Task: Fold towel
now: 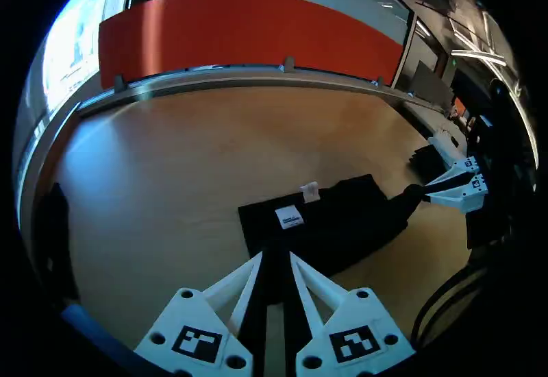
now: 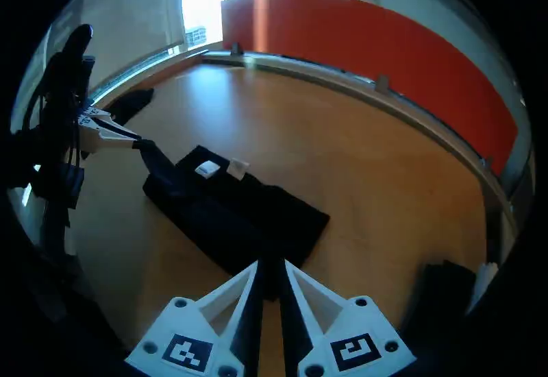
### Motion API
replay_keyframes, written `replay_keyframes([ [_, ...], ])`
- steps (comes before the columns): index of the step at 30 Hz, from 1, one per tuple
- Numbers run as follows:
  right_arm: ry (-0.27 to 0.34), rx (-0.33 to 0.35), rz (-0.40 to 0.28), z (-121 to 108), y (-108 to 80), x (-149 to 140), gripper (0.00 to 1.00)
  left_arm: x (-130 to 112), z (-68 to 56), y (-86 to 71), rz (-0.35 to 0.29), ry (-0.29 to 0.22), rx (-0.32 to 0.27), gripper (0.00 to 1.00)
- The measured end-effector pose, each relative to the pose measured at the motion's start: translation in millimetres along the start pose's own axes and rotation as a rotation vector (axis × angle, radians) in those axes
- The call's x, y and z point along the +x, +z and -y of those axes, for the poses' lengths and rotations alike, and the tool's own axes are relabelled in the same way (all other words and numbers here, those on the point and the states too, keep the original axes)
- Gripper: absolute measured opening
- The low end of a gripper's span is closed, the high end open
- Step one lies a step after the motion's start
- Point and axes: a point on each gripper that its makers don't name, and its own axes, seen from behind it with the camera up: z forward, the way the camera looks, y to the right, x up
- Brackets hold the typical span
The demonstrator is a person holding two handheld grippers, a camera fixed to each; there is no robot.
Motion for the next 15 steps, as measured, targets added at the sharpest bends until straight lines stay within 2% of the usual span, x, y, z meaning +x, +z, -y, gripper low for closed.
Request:
replay_keyframes([
  [9, 0.012, -0.032, 0.013, -14.5, 20.6, -4.4, 0.13, -2.2, 1.4, 26.4, 0.011, 0.017, -0.009, 0.12],
  [15, 0.015, -0.043, 0.015, -20.9, 34.4, -3.9, 0.14, -1.8, 9.6, 42.1, 0.009, 0.021, 0.011, 0.12],
])
